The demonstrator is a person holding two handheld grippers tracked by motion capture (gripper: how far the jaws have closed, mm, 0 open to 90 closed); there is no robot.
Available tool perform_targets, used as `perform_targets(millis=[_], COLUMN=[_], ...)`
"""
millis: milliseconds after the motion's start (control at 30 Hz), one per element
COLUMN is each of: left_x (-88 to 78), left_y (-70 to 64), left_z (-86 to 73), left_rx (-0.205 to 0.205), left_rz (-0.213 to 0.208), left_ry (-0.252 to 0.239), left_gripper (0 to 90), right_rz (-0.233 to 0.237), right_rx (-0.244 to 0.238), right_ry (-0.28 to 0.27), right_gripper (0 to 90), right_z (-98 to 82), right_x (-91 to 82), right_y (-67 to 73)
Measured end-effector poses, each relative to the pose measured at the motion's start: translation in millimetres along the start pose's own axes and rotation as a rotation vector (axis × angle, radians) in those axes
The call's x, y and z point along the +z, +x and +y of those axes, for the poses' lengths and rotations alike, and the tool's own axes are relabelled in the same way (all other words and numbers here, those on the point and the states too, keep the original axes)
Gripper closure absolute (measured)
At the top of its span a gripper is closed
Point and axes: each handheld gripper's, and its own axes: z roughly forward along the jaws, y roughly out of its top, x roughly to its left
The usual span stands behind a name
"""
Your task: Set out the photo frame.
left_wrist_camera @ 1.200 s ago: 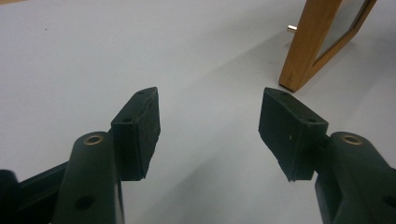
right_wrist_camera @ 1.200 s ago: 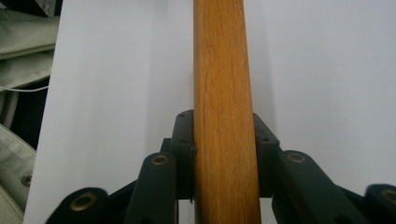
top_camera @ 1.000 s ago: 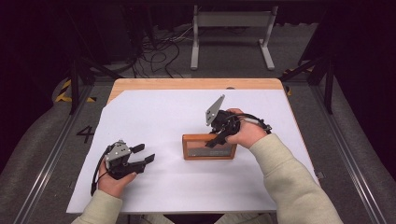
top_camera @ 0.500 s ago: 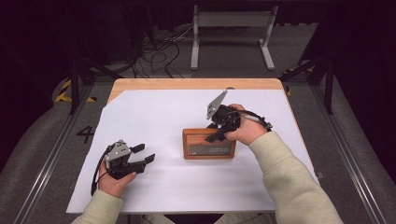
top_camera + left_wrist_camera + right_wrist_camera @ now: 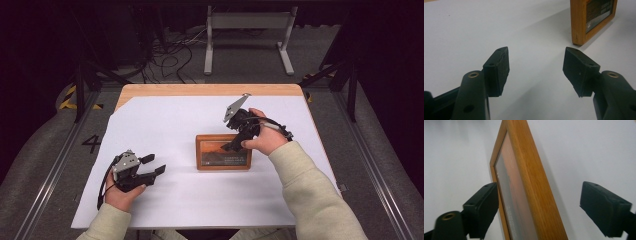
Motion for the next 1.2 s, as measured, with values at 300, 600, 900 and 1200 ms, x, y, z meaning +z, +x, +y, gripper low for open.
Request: perform_targets(millis=[300,600,900,1200], left_x=[-0.8,-7.1,-10.8,-10.5], left_y=[0.4,2.7,1.2,0.1], left_z=[0.7,4.0,7.0,7.2], left_rx=[-0.020,-0.017,-0.012,-0.005], left_rz=[-0.028,-0.010,-0.007,-0.004], left_ry=[-0.013,-0.024,-0.034,-0.025], left_gripper=[39.5,32.7,27.5,28.0], right_rz=[-0.022,-0.082,-0.166,-0.301], right_rx=[0.096,0.176,0.246,0.365], right_ry=[-0.193,-0.295,-0.345,-0.455], right_gripper=[13.7,13.3,13.3,12.1], right_z=[-21.5,-52.0,-87.6,-136.0], right_x=[-34.3,-65.2,-90.9,-89.3], right_y=[13.3,23.0,28.6,42.9])
